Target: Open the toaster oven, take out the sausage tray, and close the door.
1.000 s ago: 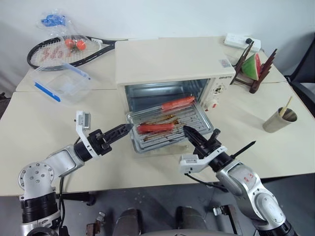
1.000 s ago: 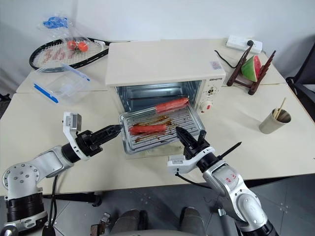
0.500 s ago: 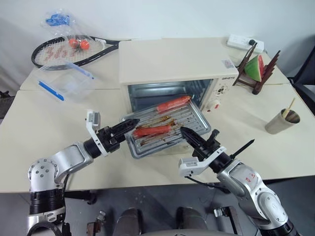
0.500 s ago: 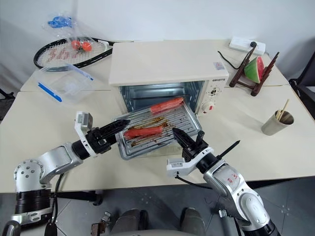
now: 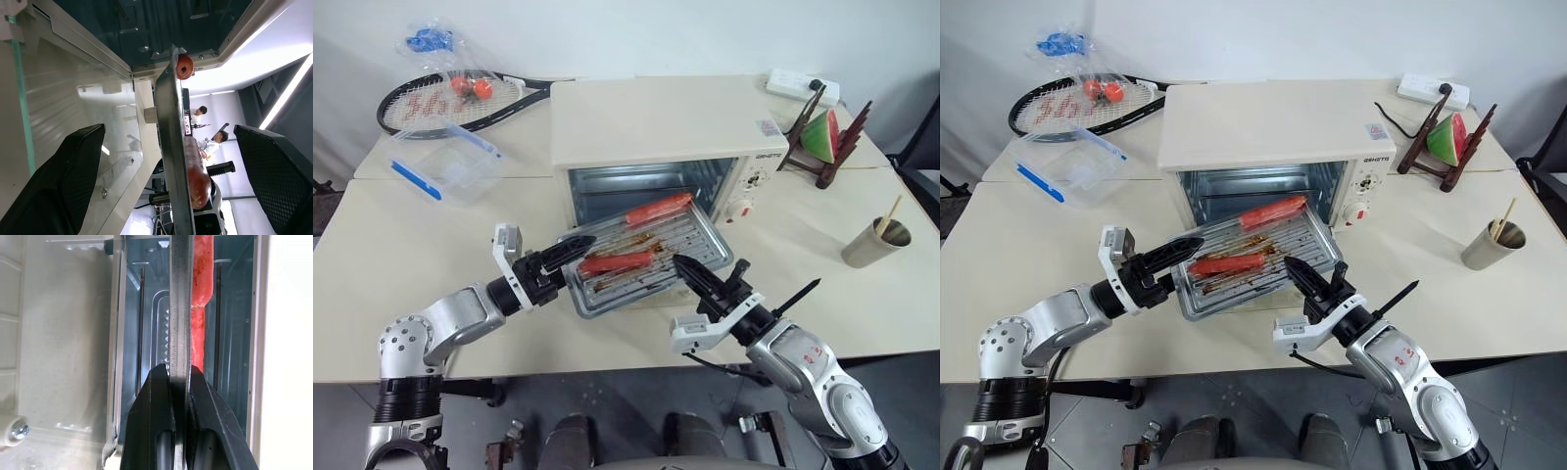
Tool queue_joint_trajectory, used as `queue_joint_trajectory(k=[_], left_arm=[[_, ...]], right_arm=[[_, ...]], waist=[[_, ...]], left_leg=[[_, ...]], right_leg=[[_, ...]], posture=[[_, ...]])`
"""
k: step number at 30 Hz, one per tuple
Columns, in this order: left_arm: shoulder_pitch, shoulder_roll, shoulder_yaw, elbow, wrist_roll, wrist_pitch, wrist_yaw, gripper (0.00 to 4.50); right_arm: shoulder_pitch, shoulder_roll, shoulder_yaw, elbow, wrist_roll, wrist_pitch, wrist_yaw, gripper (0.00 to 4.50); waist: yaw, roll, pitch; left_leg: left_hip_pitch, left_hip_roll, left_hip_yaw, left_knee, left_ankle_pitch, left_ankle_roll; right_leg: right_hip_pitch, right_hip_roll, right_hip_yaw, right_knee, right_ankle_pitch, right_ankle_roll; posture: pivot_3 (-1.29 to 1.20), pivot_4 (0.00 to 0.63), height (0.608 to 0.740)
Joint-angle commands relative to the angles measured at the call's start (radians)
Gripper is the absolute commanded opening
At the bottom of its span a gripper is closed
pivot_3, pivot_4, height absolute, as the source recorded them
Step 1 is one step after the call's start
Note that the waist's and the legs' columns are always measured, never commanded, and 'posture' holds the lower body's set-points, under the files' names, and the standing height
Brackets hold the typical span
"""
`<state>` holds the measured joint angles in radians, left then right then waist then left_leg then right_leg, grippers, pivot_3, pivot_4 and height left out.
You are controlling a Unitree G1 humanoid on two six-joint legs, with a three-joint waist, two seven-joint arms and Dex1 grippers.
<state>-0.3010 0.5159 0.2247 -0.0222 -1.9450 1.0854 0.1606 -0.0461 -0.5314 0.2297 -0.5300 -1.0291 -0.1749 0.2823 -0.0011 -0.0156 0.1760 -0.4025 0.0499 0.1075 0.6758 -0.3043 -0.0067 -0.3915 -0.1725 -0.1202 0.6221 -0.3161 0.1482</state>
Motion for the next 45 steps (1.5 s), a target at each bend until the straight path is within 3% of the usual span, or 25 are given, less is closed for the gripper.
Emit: queue_joint_trajectory(k=[1,5,16,34,41,45], left_arm=[[0.010,-0.002,0.011,0.007,-0.027,0.003,0.001,4.10],[0.007,-0.003,0.021,0.032,-0.027,0.027,-0.001,3.23],[-0.010,0.011,0.018,0.093,-0.027,0.104,0.009,0.07],[-0.024,0.037,0.051,0.108,-0.027,0.146,0.029,0.01],[-0.034,0.056,0.054,0.131,-0.027,0.168,0.019,0.00],[-0.053,0.060,0.053,0.158,-0.027,0.185,0.014,0.00]], right_arm=[[0.002,0.008,-0.032,-0.063,0.018,-0.005,-0.004,0.00],[0.006,0.005,-0.038,-0.065,0.022,-0.007,0.000,0.00],[-0.005,0.012,-0.051,-0.061,0.058,-0.013,0.005,0.00],[-0.001,-0.011,-0.040,-0.060,0.147,-0.096,0.047,0.00],[0.011,-0.047,-0.050,-0.069,0.235,-0.170,0.079,2.21],[0.031,-0.118,-0.060,-0.047,0.421,-0.207,0.174,3.50]], waist=[[0.000,0.000,0.000],[0.000,0.000,0.000],[0.001,0.000,0.000],[0.000,0.000,0.000],[0.001,0.000,0.000],[0.001,0.000,0.000]], left_leg=[[0.000,0.000,0.000,0.000,0.000,0.000],[0.000,0.000,0.001,0.000,0.000,0.000],[0.000,0.000,0.002,0.000,0.000,0.000],[0.000,0.000,0.002,0.000,0.000,0.000],[0.000,0.000,0.002,0.000,0.000,0.000],[0.000,0.000,0.002,0.000,0.000,0.000]], right_leg=[[0.000,0.000,0.000,0.000,0.000,0.000],[0.000,0.000,0.000,0.000,0.000,0.000],[0.000,0.000,0.000,0.000,0.000,0.000],[0.000,0.000,0.000,0.000,0.000,0.000],[0.000,0.000,0.000,0.000,0.000,0.000],[0.000,0.000,0.000,0.000,0.000,0.000]], posture=[[0.00,0.150,0.740],[0.00,0.150,0.740],[0.00,0.150,0.740],[0.00,0.150,0.740],[0.00,0.150,0.740],[0.00,0.150,0.740]])
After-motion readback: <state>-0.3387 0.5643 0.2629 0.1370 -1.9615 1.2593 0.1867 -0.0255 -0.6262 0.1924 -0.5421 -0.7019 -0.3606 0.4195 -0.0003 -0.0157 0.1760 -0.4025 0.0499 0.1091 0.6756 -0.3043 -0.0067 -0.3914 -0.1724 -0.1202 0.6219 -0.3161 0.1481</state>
